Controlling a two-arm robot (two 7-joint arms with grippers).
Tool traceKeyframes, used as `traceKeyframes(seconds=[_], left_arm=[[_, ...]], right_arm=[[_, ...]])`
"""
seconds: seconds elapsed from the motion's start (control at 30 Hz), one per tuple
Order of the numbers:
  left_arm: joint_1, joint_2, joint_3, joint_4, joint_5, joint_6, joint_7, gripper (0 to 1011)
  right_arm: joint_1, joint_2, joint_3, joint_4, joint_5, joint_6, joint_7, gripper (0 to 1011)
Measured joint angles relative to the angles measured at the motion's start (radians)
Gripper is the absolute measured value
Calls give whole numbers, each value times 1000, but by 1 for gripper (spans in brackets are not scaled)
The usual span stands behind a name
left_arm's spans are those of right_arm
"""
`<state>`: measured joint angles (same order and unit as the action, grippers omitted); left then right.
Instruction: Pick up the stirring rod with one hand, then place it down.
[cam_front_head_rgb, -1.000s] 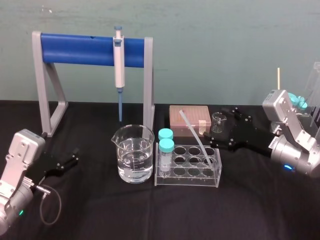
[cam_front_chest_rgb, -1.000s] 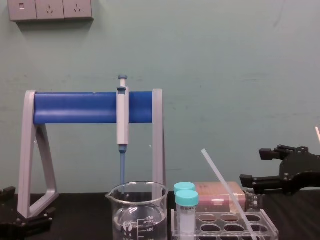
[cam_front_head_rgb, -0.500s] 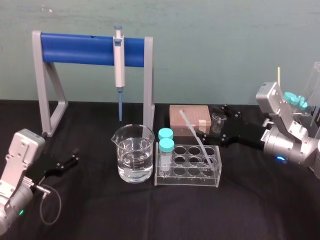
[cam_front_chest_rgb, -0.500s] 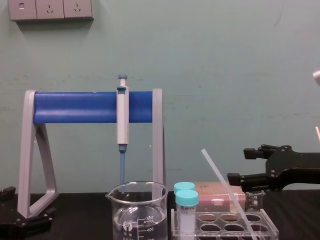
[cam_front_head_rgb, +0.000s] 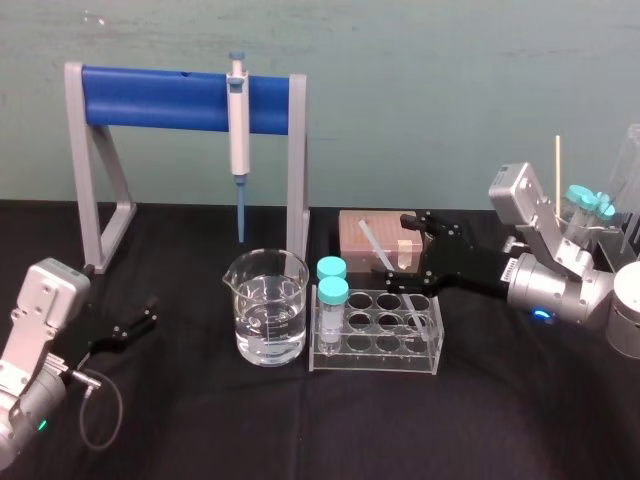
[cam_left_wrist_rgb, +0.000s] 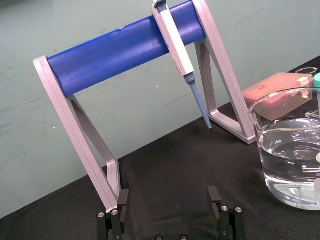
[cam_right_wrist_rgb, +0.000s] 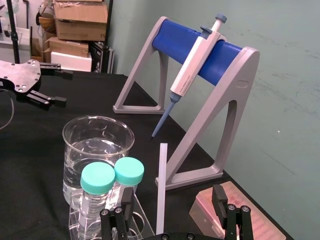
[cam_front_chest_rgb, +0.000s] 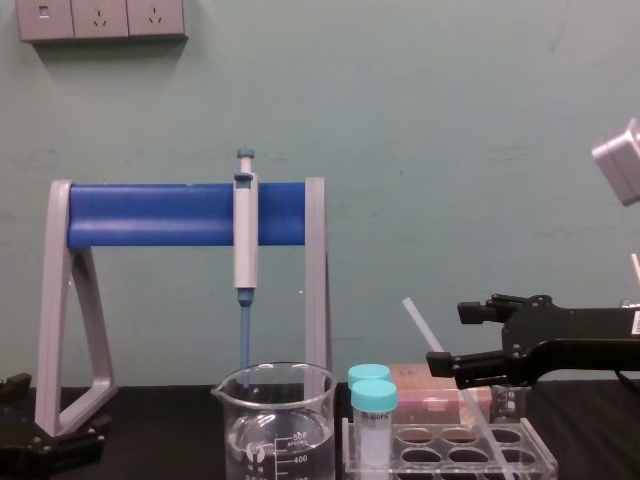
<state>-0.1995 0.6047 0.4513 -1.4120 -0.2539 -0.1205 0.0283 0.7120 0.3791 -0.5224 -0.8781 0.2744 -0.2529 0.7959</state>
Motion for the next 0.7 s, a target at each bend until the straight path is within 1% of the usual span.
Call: traceKeyframes(seconds=[0.27,0.7], left_arm=[[0,0,0,0,0,0,0,1000],[0,0,0,0,0,0,0,1000]], right_arm=[[30,-19,-9,47,-5,-6,11,1000],[74,-52,-19,130,-5,-32,48,1000]])
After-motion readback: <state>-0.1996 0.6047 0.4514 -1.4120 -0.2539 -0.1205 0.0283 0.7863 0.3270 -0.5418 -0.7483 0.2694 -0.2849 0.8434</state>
